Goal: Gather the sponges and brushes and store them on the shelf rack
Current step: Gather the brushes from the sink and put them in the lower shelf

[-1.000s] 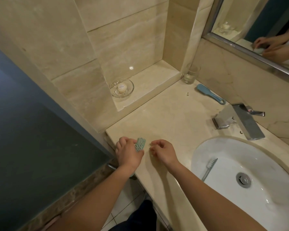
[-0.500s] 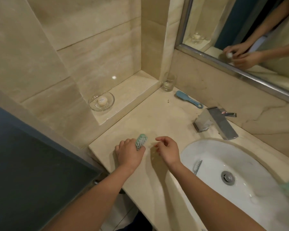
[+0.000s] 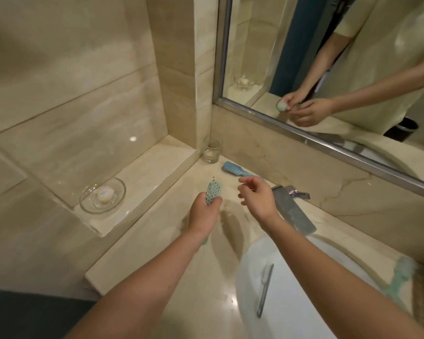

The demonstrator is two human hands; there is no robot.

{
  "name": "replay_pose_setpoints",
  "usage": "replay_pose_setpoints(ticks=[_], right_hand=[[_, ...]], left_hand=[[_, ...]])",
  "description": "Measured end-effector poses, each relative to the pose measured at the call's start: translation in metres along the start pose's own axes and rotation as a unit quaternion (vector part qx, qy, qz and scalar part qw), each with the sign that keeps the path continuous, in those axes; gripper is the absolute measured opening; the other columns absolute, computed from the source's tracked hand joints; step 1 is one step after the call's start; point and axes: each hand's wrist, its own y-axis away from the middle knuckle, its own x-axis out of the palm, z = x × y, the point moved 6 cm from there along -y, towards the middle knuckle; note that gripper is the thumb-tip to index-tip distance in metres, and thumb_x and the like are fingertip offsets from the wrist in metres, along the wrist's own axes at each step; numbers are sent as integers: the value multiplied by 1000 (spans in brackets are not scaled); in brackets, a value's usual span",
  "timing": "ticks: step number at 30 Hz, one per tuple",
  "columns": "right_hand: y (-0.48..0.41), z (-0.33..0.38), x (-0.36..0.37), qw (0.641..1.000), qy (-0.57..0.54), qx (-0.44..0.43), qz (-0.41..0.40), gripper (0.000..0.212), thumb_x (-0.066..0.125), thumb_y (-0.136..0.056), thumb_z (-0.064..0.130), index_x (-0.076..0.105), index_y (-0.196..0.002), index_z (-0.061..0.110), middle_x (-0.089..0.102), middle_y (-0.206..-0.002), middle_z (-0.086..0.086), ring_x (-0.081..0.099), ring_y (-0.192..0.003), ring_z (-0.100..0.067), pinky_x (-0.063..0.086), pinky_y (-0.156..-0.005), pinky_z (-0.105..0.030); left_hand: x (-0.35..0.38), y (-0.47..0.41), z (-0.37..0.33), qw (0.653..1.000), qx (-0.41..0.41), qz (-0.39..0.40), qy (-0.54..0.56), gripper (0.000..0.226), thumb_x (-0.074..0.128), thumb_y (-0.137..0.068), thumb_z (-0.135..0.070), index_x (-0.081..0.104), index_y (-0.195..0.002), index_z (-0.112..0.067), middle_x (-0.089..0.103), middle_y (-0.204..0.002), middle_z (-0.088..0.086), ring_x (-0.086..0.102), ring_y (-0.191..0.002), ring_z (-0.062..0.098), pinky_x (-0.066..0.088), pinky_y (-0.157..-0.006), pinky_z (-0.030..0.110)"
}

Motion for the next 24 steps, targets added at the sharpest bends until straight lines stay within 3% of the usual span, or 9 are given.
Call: replay_pose_setpoints(ticks=[4,8,16,20,24], right_hand=[[-44,7,3,994,109,-13,29,29,54,-86,6,62,-113,12,62,-96,1,58,-82,-16,48,-78,-31],[-85,-1,18,957,271,11,107,49,58,-87,15,48,-135,10,60,-124,-11,59,-110,-28,47,-93,-35],[-133,-22,47,914,384,3,133,50,54,-84,17,47,-133,14,54,-132,-15,50,-122,-33,45,-97,-42],[-142,-32,59,891,433,9,134,62,51,-90,21,30,-148,24,39,-147,-10,34,-135,-33,32,-109,-47],[-138,-47,63,860,493,10,135,64,47,-91,20,24,-150,26,35,-147,-8,30,-135,-32,23,-113,-51]], left_hand=[[16,-29,-1,998,-30,2,50,13,57,-84,-28,51,-78,-18,56,-69,4,43,-55,20,35,-56,30],[25,-57,6,996,-67,2,57,23,57,-70,-42,53,-77,-20,56,-59,-1,40,-42,17,31,-48,26],[31,-96,28,992,-101,-10,76,23,58,-68,-40,55,-76,-19,56,-56,-5,39,-38,13,31,-43,24],[31,-101,36,990,-105,-22,91,12,59,-82,-30,56,-79,-18,57,-57,-5,38,-37,9,29,-39,23],[29,-101,46,989,-119,-21,86,11,60,-84,-29,57,-82,-18,57,-56,-6,38,-36,8,30,-38,23]])
